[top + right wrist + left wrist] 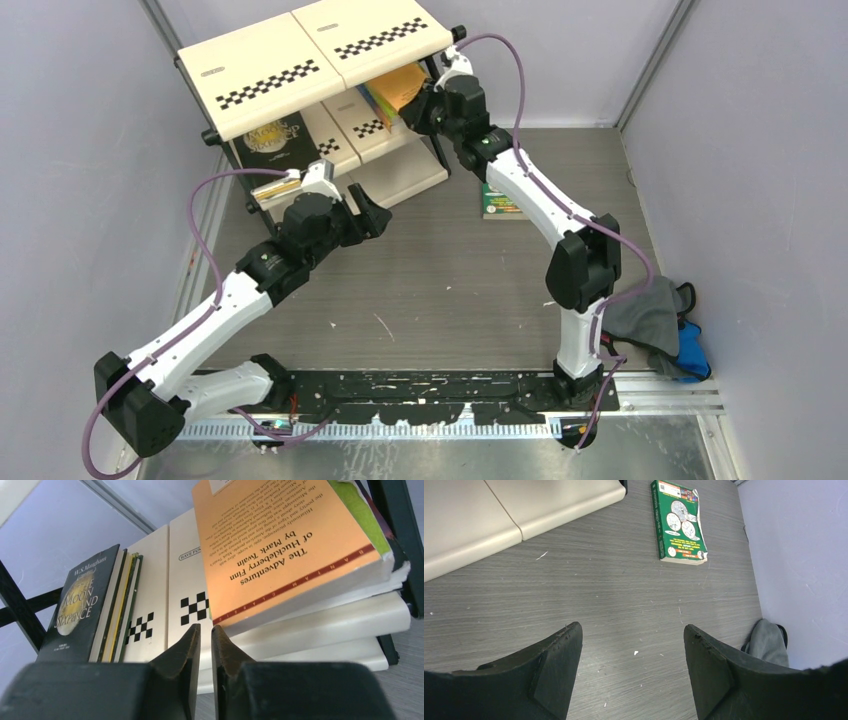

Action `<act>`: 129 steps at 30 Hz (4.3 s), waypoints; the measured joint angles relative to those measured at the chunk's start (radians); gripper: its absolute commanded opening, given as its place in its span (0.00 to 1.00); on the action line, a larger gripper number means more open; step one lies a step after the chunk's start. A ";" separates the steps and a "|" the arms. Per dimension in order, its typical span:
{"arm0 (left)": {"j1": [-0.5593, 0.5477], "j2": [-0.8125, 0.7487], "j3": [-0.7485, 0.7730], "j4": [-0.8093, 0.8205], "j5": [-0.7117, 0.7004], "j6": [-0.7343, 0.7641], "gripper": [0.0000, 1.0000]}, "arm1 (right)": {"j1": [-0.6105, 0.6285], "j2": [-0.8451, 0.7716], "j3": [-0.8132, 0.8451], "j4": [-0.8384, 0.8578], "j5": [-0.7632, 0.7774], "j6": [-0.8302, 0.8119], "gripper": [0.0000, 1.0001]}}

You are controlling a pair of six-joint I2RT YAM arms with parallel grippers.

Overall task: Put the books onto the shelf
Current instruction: Place the book on the shelf.

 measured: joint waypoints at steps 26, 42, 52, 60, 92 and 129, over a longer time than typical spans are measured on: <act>0.000 0.004 0.006 -0.010 -0.008 0.045 0.73 | 0.001 -0.114 -0.187 0.191 0.084 0.029 0.01; 0.000 0.010 0.006 -0.024 -0.008 0.070 0.73 | 0.001 -0.085 -0.202 0.211 0.095 0.047 0.01; 0.000 0.011 0.006 -0.024 -0.008 0.070 0.73 | 0.001 -0.077 -0.217 0.219 0.095 0.055 0.01; 0.000 0.016 0.006 -0.024 -0.008 0.070 0.73 | 0.000 -0.075 -0.219 0.220 0.094 0.059 0.01; 0.000 0.016 0.006 -0.023 -0.008 0.079 0.73 | 0.002 -0.012 -0.203 0.225 0.084 0.076 0.01; 0.000 0.022 0.006 -0.022 -0.009 0.096 0.73 | 0.025 -0.011 -0.112 0.144 0.073 0.045 0.01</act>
